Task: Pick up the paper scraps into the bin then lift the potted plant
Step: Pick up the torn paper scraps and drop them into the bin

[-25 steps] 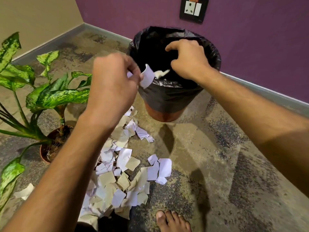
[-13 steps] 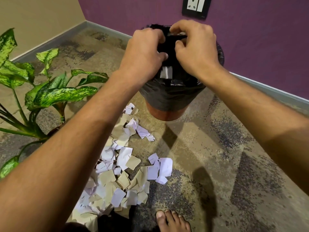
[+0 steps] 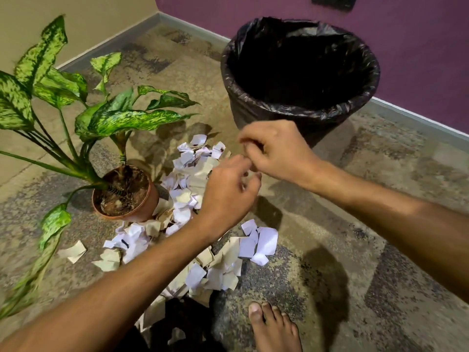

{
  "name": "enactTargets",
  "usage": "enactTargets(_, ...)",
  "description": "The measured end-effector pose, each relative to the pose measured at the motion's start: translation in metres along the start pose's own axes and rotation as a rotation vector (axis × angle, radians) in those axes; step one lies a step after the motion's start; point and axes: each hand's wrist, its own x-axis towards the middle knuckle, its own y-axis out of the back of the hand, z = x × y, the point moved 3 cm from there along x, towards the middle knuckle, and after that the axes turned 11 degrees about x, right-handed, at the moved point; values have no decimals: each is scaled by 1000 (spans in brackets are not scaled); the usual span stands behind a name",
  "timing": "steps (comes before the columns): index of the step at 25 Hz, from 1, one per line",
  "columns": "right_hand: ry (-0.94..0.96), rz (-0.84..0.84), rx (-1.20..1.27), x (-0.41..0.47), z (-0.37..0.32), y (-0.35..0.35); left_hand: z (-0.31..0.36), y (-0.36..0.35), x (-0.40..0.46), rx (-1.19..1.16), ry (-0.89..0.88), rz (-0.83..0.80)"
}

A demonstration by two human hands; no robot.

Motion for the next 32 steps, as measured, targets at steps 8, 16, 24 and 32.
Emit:
enactTargets(8, -322, -1083, -270, -104, 77, -106, -98, -35, -102, 446, 277, -952)
enactTargets(16, -239, -1089, -259, -148, 57, -156, -124, -25, -149, 725, 449, -1081)
enactTargets(24, 13, -1096, -239, -159, 4, -194, -121, -26, -154, 638, 371, -972)
enactTargets(32, 10, -1014, -267, -120, 19, -173, -134, -29, -131, 507, 366, -804)
